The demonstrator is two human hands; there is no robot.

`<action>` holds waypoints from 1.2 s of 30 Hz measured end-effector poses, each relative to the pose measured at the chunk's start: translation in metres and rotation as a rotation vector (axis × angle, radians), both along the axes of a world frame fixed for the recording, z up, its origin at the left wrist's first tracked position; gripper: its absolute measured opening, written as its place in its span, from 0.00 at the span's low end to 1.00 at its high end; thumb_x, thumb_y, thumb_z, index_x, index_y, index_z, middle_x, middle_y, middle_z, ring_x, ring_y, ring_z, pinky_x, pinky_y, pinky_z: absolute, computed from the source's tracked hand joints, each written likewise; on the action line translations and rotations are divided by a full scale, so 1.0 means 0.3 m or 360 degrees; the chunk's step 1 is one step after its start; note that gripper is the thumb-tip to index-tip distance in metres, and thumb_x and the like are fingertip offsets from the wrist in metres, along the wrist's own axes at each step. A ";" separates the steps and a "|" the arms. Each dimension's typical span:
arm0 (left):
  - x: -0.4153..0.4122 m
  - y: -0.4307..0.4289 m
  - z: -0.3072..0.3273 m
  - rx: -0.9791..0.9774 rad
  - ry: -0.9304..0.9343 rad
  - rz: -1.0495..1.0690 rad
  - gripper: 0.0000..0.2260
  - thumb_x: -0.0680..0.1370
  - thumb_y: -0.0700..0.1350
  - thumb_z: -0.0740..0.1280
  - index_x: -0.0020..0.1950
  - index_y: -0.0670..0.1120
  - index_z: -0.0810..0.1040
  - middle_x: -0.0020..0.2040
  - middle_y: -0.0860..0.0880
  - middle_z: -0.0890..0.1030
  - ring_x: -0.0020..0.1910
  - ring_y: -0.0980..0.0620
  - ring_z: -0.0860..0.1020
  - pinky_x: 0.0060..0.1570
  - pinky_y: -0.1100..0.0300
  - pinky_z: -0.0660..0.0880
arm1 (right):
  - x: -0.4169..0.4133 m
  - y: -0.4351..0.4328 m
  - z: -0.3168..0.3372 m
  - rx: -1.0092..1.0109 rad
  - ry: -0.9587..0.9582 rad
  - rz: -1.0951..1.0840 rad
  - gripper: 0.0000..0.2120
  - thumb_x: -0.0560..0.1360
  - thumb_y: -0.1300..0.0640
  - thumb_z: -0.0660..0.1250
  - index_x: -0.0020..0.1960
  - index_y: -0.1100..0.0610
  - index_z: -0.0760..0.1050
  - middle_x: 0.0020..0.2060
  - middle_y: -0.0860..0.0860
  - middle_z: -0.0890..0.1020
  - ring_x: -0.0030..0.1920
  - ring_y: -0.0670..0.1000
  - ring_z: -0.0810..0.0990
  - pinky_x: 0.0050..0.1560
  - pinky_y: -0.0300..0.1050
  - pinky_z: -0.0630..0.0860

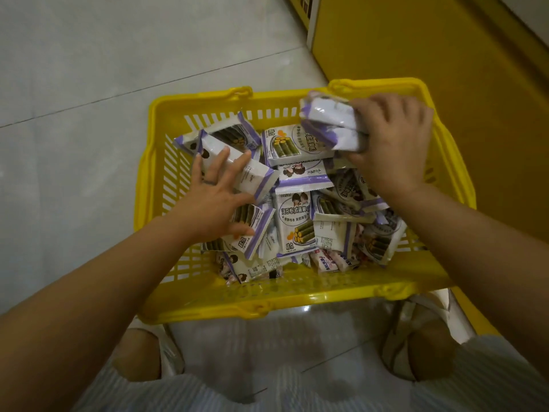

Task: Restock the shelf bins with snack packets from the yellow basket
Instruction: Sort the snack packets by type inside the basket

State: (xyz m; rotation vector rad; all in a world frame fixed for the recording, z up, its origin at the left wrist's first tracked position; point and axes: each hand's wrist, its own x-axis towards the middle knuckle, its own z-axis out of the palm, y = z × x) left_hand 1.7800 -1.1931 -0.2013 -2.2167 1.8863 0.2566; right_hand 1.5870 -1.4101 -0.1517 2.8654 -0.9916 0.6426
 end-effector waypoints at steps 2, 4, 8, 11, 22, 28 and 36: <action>-0.003 -0.005 0.002 0.0030 0.0014 0.0017 0.26 0.68 0.72 0.61 0.64 0.64 0.71 0.76 0.51 0.32 0.73 0.39 0.29 0.67 0.31 0.33 | 0.061 0.036 -0.029 0.0063 0.0239 0.0080 0.32 0.68 0.47 0.74 0.69 0.51 0.69 0.64 0.57 0.73 0.64 0.60 0.69 0.62 0.53 0.60; -0.008 -0.009 0.007 0.0049 0.0036 0.0027 0.25 0.68 0.71 0.63 0.62 0.63 0.72 0.76 0.51 0.33 0.73 0.40 0.29 0.67 0.31 0.33 | 0.104 0.070 -0.058 0.0261 0.0453 0.0226 0.40 0.68 0.47 0.74 0.75 0.50 0.61 0.71 0.57 0.66 0.71 0.61 0.60 0.68 0.55 0.57; -0.009 -0.013 0.027 -0.0026 0.0052 -0.0009 0.19 0.70 0.66 0.66 0.56 0.59 0.77 0.78 0.50 0.40 0.74 0.40 0.33 0.68 0.32 0.35 | 0.101 0.063 -0.076 0.0584 0.0470 0.0460 0.48 0.67 0.53 0.74 0.78 0.48 0.49 0.77 0.54 0.51 0.75 0.58 0.46 0.73 0.58 0.53; 0.001 -0.009 0.051 -0.0195 0.0082 -0.0037 0.11 0.69 0.57 0.72 0.48 0.54 0.80 0.76 0.44 0.57 0.76 0.38 0.46 0.69 0.31 0.41 | 0.051 0.045 -0.082 0.0508 0.0228 0.0292 0.41 0.67 0.53 0.75 0.75 0.51 0.58 0.75 0.57 0.58 0.73 0.61 0.54 0.72 0.58 0.56; 0.007 -0.016 0.103 -0.0647 0.0577 0.0241 0.12 0.76 0.54 0.59 0.48 0.46 0.71 0.44 0.45 0.80 0.45 0.46 0.76 0.52 0.57 0.68 | -0.061 0.095 -0.109 0.0763 -0.0436 0.0450 0.07 0.72 0.63 0.72 0.44 0.60 0.74 0.42 0.55 0.75 0.42 0.51 0.75 0.43 0.45 0.77; 0.023 -0.006 0.116 -0.0878 0.0787 0.0440 0.11 0.81 0.54 0.55 0.56 0.48 0.66 0.41 0.54 0.75 0.36 0.53 0.77 0.29 0.61 0.70 | -0.106 0.157 -0.146 0.1473 0.0432 0.0466 0.05 0.73 0.51 0.71 0.47 0.50 0.77 0.40 0.43 0.80 0.42 0.43 0.79 0.47 0.47 0.80; 0.031 -0.091 0.193 -0.1544 0.0718 0.0660 0.15 0.81 0.49 0.58 0.62 0.40 0.71 0.51 0.53 0.75 0.41 0.57 0.73 0.35 0.61 0.66 | -0.076 0.191 -0.225 0.2026 0.1091 0.0397 0.17 0.74 0.51 0.71 0.57 0.54 0.68 0.46 0.46 0.79 0.50 0.49 0.78 0.48 0.44 0.75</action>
